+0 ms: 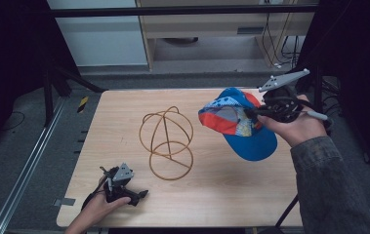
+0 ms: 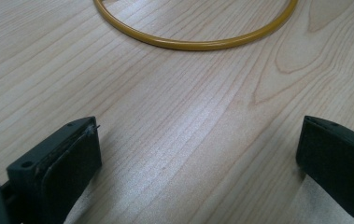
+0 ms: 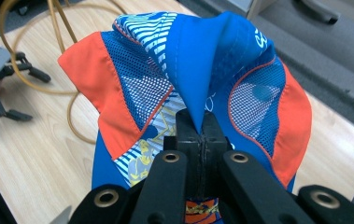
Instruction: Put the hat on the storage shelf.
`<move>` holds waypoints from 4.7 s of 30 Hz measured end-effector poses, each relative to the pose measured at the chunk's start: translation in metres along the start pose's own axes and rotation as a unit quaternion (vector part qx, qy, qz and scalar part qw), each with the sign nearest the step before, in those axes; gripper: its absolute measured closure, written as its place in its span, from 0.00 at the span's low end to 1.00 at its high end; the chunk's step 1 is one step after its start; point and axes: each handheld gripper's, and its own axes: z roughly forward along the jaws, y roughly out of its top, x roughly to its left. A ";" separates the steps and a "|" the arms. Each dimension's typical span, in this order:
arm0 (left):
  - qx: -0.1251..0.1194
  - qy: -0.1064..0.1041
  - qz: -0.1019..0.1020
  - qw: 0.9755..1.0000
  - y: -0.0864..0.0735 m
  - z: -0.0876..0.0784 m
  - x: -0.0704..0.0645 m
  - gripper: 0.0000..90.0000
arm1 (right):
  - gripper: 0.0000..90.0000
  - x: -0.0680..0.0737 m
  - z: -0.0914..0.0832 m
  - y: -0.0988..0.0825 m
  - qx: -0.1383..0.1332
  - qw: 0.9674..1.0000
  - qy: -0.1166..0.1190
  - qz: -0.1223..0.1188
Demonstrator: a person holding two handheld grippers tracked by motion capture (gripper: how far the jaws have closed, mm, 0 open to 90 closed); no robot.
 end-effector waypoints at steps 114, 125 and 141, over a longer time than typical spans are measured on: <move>-0.002 0.006 -0.007 1.000 -0.001 -0.001 0.002 0.00 | 0.75 0.124 0.146 0.139 0.039 0.982 0.116 -0.144; -0.002 0.006 -0.007 1.000 -0.001 -0.001 0.002 0.00 | 0.56 0.122 0.138 0.135 0.030 0.986 0.105 -0.127; -0.002 0.006 -0.007 1.000 -0.001 -0.001 0.002 0.00 | 0.33 0.122 0.129 0.127 0.012 0.990 0.088 -0.113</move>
